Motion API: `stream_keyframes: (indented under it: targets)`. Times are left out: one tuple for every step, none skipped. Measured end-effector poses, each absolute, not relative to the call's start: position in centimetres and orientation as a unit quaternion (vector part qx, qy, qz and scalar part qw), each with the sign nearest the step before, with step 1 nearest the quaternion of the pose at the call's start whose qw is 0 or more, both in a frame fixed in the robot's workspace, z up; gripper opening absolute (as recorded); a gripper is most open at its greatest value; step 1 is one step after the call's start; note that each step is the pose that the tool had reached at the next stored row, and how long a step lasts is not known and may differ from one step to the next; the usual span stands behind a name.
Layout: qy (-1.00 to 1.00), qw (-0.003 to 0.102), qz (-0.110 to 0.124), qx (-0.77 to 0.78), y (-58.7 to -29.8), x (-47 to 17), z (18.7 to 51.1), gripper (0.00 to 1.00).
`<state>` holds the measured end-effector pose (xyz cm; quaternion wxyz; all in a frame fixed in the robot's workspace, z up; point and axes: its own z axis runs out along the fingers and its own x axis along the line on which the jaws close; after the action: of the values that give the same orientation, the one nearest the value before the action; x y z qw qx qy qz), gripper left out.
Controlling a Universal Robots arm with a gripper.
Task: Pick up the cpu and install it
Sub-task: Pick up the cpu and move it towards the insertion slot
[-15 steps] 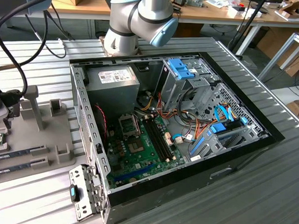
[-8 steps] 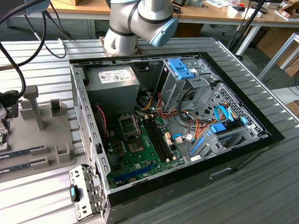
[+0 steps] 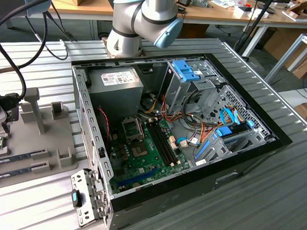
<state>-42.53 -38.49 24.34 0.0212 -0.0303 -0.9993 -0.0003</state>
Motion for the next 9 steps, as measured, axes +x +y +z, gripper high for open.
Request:
stream_keyframes:
  targets:
    - [-0.999,0.021,0.0,-0.03,-38.49,-42.53,24.33,0.66]
    - [-0.999,0.021,0.0,-0.03,-38.49,-42.54,24.31,0.66]
    - [-0.999,0.021,0.0,-0.03,-38.49,-42.55,24.29,0.66]
    - [-0.999,0.021,0.0,-0.03,-38.49,-42.56,24.27,0.66]
    - [-0.999,0.021,0.0,-0.03,-38.49,-42.57,24.22,0.66]
    - [-0.999,0.021,0.0,-0.03,-38.49,-42.57,24.2,0.66]
    - [-0.999,0.021,0.0,-0.03,-38.49,-42.58,24.18,0.66]
    - [-0.999,0.021,0.0,-0.03,-38.49,-42.58,24.16,0.66]
    - [-0.999,0.021,0.0,-0.03,-38.49,-42.59,24.15,0.66]
